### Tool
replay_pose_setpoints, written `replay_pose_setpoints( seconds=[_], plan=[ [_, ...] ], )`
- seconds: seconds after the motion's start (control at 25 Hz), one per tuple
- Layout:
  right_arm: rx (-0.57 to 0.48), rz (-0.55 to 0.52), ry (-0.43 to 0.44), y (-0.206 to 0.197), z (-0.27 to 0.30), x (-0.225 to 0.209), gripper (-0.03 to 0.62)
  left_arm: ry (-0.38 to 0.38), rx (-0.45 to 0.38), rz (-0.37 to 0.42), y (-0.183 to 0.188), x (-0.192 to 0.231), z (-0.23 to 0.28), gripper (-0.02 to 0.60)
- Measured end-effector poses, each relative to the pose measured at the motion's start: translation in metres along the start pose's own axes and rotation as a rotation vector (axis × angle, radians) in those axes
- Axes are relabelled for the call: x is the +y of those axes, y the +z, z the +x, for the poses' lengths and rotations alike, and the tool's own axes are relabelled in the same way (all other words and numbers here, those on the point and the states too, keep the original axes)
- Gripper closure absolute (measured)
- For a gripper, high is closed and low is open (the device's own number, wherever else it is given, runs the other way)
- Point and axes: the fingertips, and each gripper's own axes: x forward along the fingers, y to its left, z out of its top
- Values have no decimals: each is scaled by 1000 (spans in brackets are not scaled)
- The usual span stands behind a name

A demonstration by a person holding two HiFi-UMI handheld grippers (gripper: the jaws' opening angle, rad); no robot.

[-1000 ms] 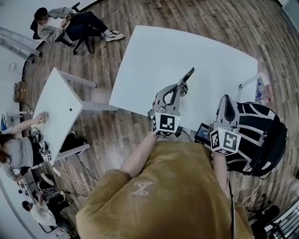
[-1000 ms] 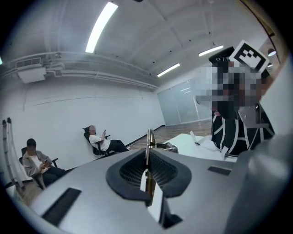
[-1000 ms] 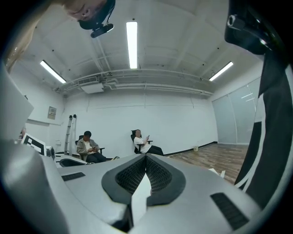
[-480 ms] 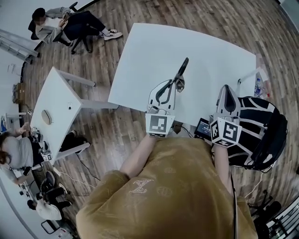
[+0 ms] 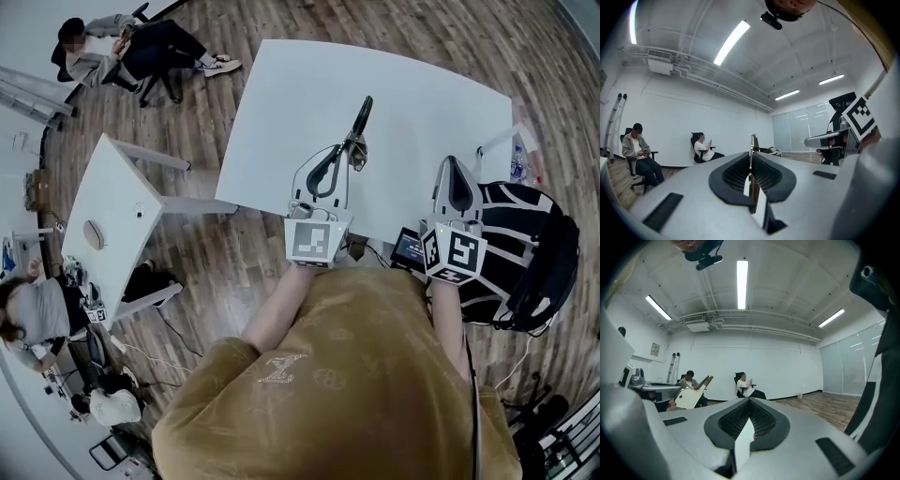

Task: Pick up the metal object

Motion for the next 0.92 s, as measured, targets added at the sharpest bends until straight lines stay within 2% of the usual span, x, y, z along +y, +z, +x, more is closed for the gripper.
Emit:
replay_pose_setpoints(
  seconds=[0.92],
  plan=[
    [26, -7, 1, -9, 6, 0, 588, -24, 31, -8, -11, -2, 11, 565]
  ],
)
